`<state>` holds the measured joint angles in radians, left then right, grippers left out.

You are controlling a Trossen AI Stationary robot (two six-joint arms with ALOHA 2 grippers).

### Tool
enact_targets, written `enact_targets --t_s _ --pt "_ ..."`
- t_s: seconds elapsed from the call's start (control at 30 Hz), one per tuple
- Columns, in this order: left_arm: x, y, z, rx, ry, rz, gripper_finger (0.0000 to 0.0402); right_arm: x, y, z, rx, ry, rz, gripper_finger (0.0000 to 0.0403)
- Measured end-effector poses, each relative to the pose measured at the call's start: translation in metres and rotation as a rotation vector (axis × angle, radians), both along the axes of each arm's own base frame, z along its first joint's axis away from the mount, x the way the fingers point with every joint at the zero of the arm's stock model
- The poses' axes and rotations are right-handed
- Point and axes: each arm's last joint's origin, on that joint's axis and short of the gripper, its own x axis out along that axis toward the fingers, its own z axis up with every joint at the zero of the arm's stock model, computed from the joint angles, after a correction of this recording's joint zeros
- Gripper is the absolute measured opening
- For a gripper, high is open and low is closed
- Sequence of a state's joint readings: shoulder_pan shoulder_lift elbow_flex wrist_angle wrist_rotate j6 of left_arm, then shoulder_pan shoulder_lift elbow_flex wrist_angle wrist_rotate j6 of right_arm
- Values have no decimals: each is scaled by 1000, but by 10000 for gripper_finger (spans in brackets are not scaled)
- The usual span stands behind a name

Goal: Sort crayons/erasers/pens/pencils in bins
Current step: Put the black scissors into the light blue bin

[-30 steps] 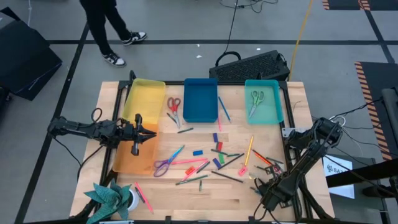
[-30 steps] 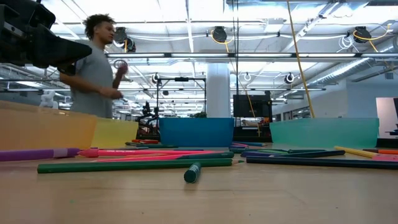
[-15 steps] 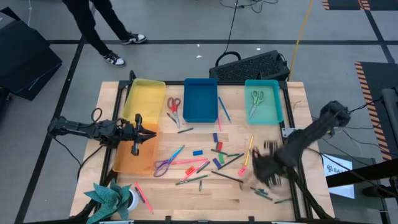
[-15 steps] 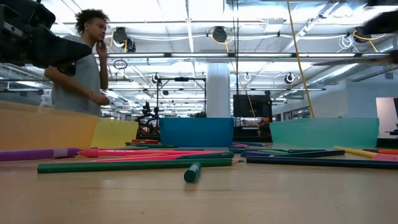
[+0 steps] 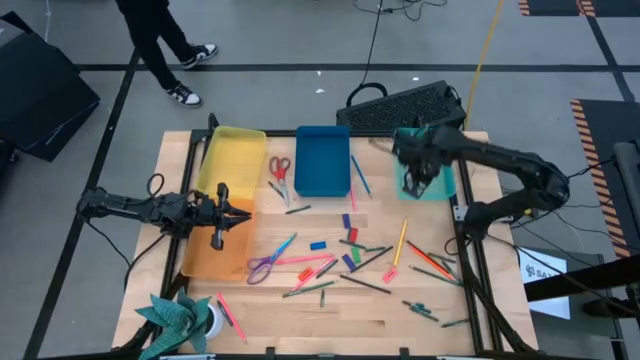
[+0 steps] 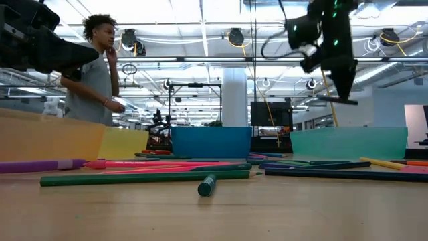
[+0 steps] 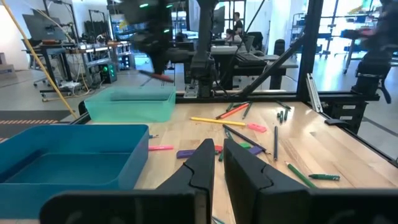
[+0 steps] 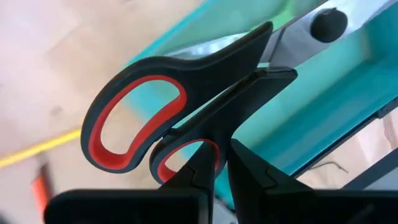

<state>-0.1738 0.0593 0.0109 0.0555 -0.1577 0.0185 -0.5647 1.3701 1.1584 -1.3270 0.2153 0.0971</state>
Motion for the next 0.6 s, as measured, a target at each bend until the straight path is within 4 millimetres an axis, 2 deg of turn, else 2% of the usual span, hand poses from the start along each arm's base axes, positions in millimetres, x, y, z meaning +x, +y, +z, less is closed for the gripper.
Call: enact_targets --t_s 0.13,0.27,0.4,0.6 --pt "0 0 0 0 0 0 40 -5 -41 -15 -6 -14 -66 24" --pt "0 0 0 0 0 0 40 -6 -67 -37 29 16 -105 24" --pt "0 0 0 0 0 1 40 -6 -78 -58 95 82 -128 24" --pt "0 0 0 0 0 0 40 -6 -77 -80 149 133 -121 31"
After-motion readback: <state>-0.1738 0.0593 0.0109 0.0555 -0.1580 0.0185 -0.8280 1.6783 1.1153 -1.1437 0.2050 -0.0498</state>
